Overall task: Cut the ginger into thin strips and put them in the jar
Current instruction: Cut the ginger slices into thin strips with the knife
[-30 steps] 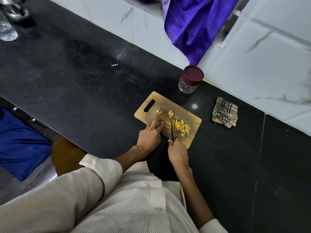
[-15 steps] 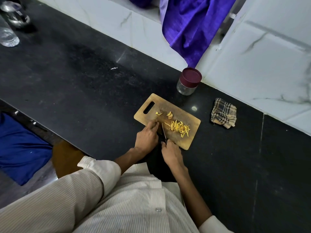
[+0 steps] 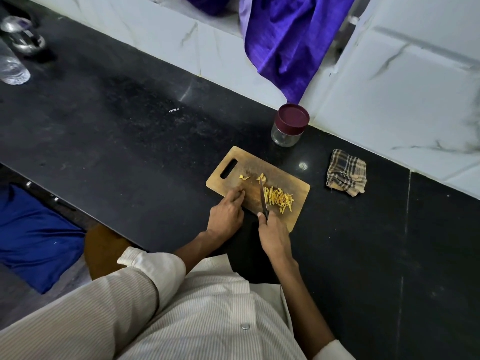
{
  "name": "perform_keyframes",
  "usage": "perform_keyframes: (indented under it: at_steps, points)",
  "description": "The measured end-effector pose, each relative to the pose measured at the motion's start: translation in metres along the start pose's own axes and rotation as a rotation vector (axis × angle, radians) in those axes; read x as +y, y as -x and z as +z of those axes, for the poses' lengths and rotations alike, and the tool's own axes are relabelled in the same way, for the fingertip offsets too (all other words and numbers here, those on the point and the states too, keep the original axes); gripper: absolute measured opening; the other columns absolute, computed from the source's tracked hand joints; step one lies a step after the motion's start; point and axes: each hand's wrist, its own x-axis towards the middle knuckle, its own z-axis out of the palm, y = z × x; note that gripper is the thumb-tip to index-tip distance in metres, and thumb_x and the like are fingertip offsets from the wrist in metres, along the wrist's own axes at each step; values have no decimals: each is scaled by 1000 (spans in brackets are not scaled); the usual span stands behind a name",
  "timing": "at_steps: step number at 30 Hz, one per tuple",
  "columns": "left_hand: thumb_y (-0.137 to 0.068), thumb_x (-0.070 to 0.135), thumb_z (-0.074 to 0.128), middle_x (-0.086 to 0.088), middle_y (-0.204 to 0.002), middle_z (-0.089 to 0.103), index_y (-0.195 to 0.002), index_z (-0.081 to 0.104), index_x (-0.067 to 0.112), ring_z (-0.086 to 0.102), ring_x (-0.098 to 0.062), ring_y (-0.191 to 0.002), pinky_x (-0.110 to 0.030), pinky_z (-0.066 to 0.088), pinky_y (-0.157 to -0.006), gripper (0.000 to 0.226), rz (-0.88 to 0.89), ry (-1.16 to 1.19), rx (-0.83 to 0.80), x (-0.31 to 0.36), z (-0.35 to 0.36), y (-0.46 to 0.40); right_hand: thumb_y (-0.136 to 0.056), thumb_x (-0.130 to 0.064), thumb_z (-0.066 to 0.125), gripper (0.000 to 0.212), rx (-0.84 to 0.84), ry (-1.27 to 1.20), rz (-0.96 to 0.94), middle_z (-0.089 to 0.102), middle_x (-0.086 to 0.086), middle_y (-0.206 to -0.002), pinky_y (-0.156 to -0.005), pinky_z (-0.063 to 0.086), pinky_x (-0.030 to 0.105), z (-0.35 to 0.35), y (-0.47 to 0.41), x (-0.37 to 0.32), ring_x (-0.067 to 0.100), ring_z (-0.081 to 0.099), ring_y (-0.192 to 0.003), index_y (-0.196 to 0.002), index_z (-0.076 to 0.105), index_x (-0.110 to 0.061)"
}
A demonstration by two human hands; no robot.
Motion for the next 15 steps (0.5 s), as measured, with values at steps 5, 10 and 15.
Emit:
perform_keyframes:
  at_steps: [5, 10, 15]
  points:
    - [-92, 14, 51, -1, -144, 39, -138, 48, 9, 58, -20, -110, -32, 56, -77, 46, 22, 5, 14, -1, 0, 0, -105, -36, 39, 36, -48, 76, 85, 61, 11, -118, -82, 45, 39, -4, -4, 3, 29, 60, -109, -123, 56, -9]
    - [-90, 10, 53, -3, -143, 44, -135, 51, 8, 60, -21, -109, -33, 56, -76, 45, 31, 27, 49, -3, 2, 0, -106, -45, 32, 43, 22, 85, 42, 64, 9, -110, -79, 43, 38, -7, 3, 6, 25, 61, -101, -117, 57, -12]
    - [-91, 10, 52, -1, -144, 42, -136, 51, 9, 58, -20, -112, -34, 56, -80, 46, 8, 47, 37, -1, 1, -1, -104, -44, 38, 35, 50, 113, 12, 67, 7, -108, -82, 48, 39, -5, 9, 12, 27, 64, -102, -117, 56, -16]
